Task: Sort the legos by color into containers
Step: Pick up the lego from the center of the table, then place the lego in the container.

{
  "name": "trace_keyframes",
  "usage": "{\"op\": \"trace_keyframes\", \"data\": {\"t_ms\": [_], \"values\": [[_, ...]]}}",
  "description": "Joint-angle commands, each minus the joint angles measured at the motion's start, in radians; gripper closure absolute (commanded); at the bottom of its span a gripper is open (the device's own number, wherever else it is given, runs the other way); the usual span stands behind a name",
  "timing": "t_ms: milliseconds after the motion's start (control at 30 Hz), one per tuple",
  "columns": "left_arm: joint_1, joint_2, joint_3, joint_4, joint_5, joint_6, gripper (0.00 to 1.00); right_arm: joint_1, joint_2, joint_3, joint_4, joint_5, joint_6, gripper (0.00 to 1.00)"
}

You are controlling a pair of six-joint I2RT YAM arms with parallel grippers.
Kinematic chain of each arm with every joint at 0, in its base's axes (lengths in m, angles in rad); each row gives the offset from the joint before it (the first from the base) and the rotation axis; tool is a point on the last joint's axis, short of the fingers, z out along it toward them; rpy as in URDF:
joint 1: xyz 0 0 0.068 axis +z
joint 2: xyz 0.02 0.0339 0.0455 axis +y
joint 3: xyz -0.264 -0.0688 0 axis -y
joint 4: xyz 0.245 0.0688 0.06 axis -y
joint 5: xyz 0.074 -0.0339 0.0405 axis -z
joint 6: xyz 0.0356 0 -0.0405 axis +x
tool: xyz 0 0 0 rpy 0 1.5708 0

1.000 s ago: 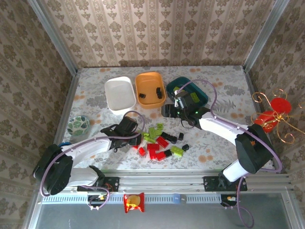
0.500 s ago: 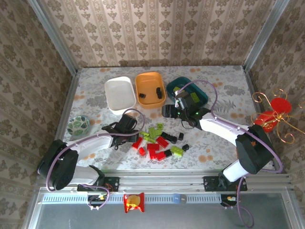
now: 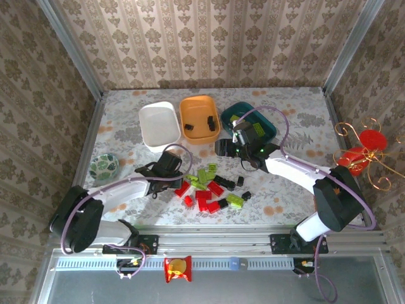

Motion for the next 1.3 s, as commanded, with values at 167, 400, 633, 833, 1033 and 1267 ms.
{"op": "trace_keyframes", "data": {"t_ms": [167,400,633,833,1033,1267], "values": [[0.094,-0.125,0.167,-0.050,-0.061,0.049,0.75,0.004,-0.056,-0.037,0.008,0.019,0.017,0.28],[0.205,-0.013,0.315,0.054,-0.172,0.104,0.75,0.004,-0.072,-0.059,-0.008,0.028,0.020,0.28],[0.352,0.241,0.462,0.128,-0.134,0.102,0.77,0.004,-0.106,-0.083,-0.026,0.031,0.024,0.28],[0.400,0.416,0.608,0.069,-0.109,0.099,0.75,0.004,-0.123,-0.121,-0.035,0.024,0.035,0.28],[0.408,0.436,0.650,0.049,-0.076,0.084,0.47,0.004,-0.204,-0.162,-0.065,0.044,0.035,0.26],[0.368,0.261,0.585,0.073,-0.013,0.056,0.22,0.003,-0.260,-0.189,-0.100,0.069,0.041,0.26]]}}
